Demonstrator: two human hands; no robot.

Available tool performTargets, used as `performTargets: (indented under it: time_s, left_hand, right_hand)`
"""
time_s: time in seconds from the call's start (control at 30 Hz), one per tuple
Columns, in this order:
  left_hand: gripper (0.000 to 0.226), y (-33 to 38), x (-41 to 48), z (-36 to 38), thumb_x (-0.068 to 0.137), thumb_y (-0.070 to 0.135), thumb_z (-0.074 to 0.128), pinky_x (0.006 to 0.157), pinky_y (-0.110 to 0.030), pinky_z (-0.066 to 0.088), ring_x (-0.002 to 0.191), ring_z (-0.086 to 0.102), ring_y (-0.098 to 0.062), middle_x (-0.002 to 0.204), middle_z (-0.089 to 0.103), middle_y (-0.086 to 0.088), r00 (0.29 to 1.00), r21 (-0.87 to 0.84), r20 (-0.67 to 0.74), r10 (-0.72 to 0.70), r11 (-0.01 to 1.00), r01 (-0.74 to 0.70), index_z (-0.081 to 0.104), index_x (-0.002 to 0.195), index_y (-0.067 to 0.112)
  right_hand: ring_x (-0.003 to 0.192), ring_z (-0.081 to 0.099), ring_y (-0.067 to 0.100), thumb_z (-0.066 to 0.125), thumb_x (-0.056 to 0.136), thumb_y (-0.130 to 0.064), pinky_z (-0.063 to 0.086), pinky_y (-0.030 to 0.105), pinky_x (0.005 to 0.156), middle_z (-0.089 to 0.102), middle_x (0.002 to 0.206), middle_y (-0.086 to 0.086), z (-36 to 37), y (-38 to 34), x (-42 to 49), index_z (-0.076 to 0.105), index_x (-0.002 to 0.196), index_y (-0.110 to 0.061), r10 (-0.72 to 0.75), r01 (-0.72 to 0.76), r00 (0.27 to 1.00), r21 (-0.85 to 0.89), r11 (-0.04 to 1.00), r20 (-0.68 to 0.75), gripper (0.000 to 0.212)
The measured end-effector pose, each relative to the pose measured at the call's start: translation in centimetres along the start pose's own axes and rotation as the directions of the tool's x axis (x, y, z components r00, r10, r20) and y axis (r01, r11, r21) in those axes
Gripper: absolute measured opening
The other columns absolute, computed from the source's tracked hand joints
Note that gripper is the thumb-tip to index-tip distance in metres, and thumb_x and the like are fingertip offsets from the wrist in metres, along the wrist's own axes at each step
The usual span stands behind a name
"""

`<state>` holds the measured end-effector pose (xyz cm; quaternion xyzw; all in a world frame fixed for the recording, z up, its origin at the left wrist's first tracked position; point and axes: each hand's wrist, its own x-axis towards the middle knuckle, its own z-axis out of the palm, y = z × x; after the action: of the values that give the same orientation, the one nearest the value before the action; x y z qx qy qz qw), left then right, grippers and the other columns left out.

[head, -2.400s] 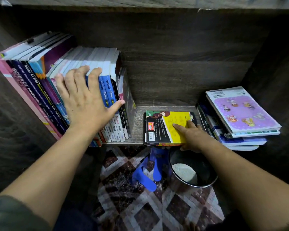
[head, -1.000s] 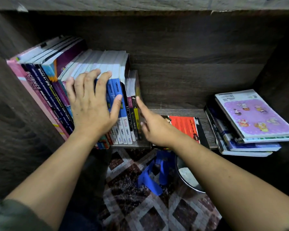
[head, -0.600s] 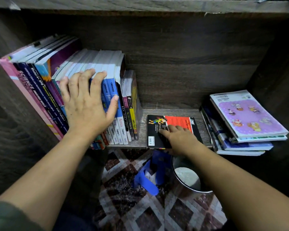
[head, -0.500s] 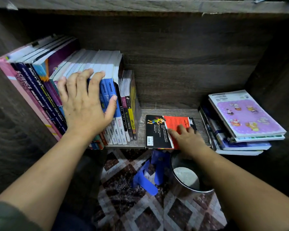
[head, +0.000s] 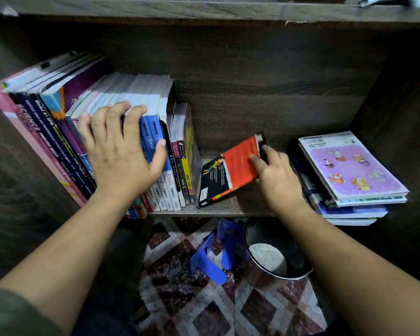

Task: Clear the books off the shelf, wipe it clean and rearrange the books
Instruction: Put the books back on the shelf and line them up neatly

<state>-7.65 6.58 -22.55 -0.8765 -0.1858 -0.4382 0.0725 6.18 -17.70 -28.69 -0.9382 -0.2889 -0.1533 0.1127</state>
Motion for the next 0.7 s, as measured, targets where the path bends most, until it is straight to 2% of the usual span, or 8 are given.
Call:
performTargets:
  time_s: [0.1,0.17,0.27,0.3,0.37,0.4,0.5,0.7]
  left_hand:
    - [0.060,0.1,0.0,-0.1,0.084,0.047,0.056,0.113,-0.054,0.013,0.123,0.035,-0.034,0.131,0.046,-0.015,1.000,-0.010,-0.003,0.002,1.000,-0.002,0.044,0.131,0.012]
    - [0.060,0.0,0.0,-0.2,0.084,0.047,0.057,0.113,-0.055,0.014,0.123,0.036,-0.034,0.130,0.046,-0.015,1.000,-0.009,-0.003,0.008,1.000,-0.008,0.045,0.131,0.012]
    - [0.061,-0.1,-0.1,-0.3,0.084,0.047,0.057,0.113,-0.055,0.014,0.124,0.037,-0.033,0.131,0.046,-0.014,1.000,-0.006,0.008,0.020,1.000,-0.020,0.045,0.132,0.012]
    - [0.062,-0.2,-0.1,-0.4,0.084,0.048,0.057,0.113,-0.054,0.013,0.124,0.037,-0.033,0.132,0.046,-0.014,1.000,-0.007,0.016,0.027,1.000,-0.027,0.045,0.133,0.012]
    - [0.063,-0.5,-0.1,-0.5,0.084,0.049,0.056,0.113,-0.052,0.012,0.125,0.037,-0.033,0.133,0.045,-0.013,0.998,-0.005,0.030,0.047,0.999,-0.047,0.044,0.134,0.012]
    - [0.064,-0.6,-0.1,-0.5,0.084,0.049,0.056,0.113,-0.051,0.011,0.125,0.037,-0.032,0.133,0.045,-0.013,0.998,-0.003,0.034,0.057,0.998,-0.057,0.044,0.135,0.013]
    - [0.065,-0.9,-0.1,-0.7,0.084,0.049,0.057,0.114,-0.048,0.009,0.126,0.037,-0.031,0.135,0.045,-0.012,0.996,0.002,0.047,0.072,0.997,-0.072,0.043,0.136,0.013]
    - [0.065,-0.9,-0.2,-0.6,0.082,0.048,0.058,0.113,-0.049,0.013,0.125,0.039,-0.031,0.134,0.046,-0.012,0.997,-0.002,0.033,0.075,0.997,-0.075,0.045,0.135,0.013]
  right_hand:
    - [0.137,0.034,0.021,0.037,0.102,-0.032,0.031,0.030,0.105,0.031,0.154,-0.002,-1.2,-2.9,0.5,0.037,0.147,-0.024,0.036,-0.029,0.999,0.378,0.926,-0.011,0.046]
    - [0.137,0.036,0.024,0.049,0.097,-0.019,0.039,0.034,0.102,0.017,0.160,0.002,-2.0,-4.9,0.3,0.028,0.151,-0.024,-0.160,0.166,0.986,0.356,0.920,-0.047,0.059]
    - [0.095,0.064,0.029,0.064,0.078,-0.008,0.056,0.043,0.074,-0.002,0.162,0.006,-2.0,-6.4,0.2,0.014,0.153,-0.032,-0.345,0.339,0.936,0.417,0.843,-0.065,0.093]
    - [0.096,0.065,0.028,0.064,0.079,-0.012,0.056,0.044,0.078,-0.003,0.162,0.002,-1.8,-7.1,0.2,0.005,0.153,-0.037,-0.359,0.339,0.932,0.476,0.812,-0.051,0.098]
    - [0.127,0.051,0.026,0.065,0.085,-0.018,0.044,0.041,0.104,0.007,0.162,0.000,-1.0,-8.3,0.2,-0.013,0.149,-0.044,-0.311,0.239,0.950,0.594,0.768,0.020,0.104]
    - [0.130,0.049,0.022,0.066,0.088,-0.020,0.039,0.038,0.107,0.021,0.159,0.004,-0.7,-8.8,0.1,-0.018,0.147,-0.044,-0.276,0.167,0.958,0.621,0.766,0.083,0.106]
    - [0.109,0.062,0.025,0.062,0.093,-0.028,0.046,0.041,0.101,0.057,0.134,0.010,1.0,-9.4,0.5,-0.009,0.152,-0.036,-0.177,-0.031,0.933,0.563,0.826,0.312,0.093]
    - [0.095,0.060,0.017,0.057,0.096,-0.026,0.045,0.034,0.090,0.064,0.115,0.005,2.6,-10.1,0.9,-0.009,0.150,-0.044,-0.127,-0.112,0.918,0.552,0.826,0.376,0.087]
